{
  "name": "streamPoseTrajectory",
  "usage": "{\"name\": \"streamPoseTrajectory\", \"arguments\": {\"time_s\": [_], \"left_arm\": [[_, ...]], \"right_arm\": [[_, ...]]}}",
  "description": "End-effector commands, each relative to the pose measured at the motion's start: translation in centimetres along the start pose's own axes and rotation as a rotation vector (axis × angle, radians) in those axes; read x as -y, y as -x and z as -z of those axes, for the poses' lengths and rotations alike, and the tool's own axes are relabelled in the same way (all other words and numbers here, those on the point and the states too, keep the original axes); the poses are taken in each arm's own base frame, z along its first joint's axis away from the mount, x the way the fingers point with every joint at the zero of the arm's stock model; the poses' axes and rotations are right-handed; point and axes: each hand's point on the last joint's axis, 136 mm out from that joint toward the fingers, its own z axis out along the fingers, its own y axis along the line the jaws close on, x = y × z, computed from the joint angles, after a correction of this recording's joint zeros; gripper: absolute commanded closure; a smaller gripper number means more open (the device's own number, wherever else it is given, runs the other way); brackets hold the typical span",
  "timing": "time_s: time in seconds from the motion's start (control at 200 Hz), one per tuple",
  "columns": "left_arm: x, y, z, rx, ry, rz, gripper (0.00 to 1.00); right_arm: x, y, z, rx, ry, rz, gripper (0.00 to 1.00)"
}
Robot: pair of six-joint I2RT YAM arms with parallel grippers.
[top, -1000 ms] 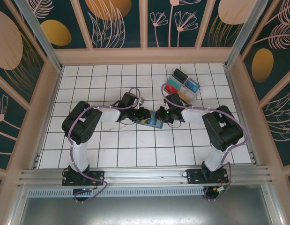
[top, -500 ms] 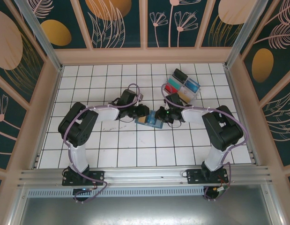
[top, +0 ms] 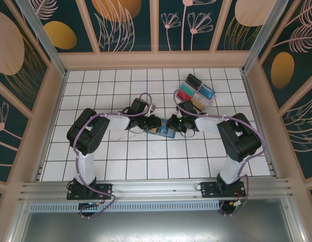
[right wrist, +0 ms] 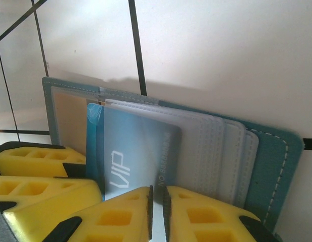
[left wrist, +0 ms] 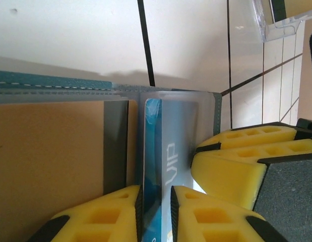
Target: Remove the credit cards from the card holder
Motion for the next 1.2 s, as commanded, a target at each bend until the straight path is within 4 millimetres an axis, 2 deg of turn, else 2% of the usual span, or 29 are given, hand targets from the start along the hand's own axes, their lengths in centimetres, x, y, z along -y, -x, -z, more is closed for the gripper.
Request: {"name": "streamPoseTrajectory", "arguments": {"time_s": [0.0,0.14,0.205,0.405,0.51,0.556,0.666,0.686,0.766,0.866,1.016,1.191], "left_arm": [[0.2,-1.0,-0.7,-0.054,-0.039,0.005,0.82],[0.1,-0.5,-0.1,-0.026,-0.002,-0.025,0.97],[0.0,-0.2,0.6,-0.012,0.016,-0.041,1.0],[-1.4,0.5,3.9,0.028,0.072,-0.066,1.0],[-1.5,1.1,5.9,0.054,0.099,-0.089,1.0],[-1.1,1.4,6.8,0.066,0.1,-0.102,1.0],[0.8,2.9,8.7,0.132,0.071,-0.116,1.0],[2.1,3.5,9.7,0.165,0.046,-0.131,1.0],[5.1,4.8,11.2,0.242,-0.042,-0.124,1.0],[9.2,6.2,13.4,0.33,-0.198,-0.086,1.0],[12.8,6.6,15.8,0.381,-0.372,-0.041,1.0],[15.9,6.7,18.0,0.393,-0.49,-0.031,1.0]], "right_arm": [[4.4,-3.2,-1.4,-0.1,-0.129,-0.032,0.82],[5.0,-3.2,-1.2,-0.094,-0.156,-0.037,0.82],[5.3,-3.0,-0.9,-0.086,-0.166,-0.043,0.82],[5.3,-2.5,-0.2,-0.069,-0.163,-0.044,0.82],[4.2,-1.8,0.2,-0.051,-0.135,-0.033,0.82],[3.1,-1.2,0.6,-0.037,-0.103,-0.017,0.82],[-0.9,1.1,2.6,0.042,0.024,0.041,0.77],[-1.8,1.6,3.2,0.065,0.057,0.053,0.75],[-5.6,3.3,6.1,0.148,0.225,0.082,0.63],[-9.2,4.8,9.8,0.215,0.451,0.07,0.52],[-12.9,5.8,13.8,0.248,0.689,0.047,0.43],[-15.9,6.4,16.0,0.228,0.821,0.049,0.43]]}}
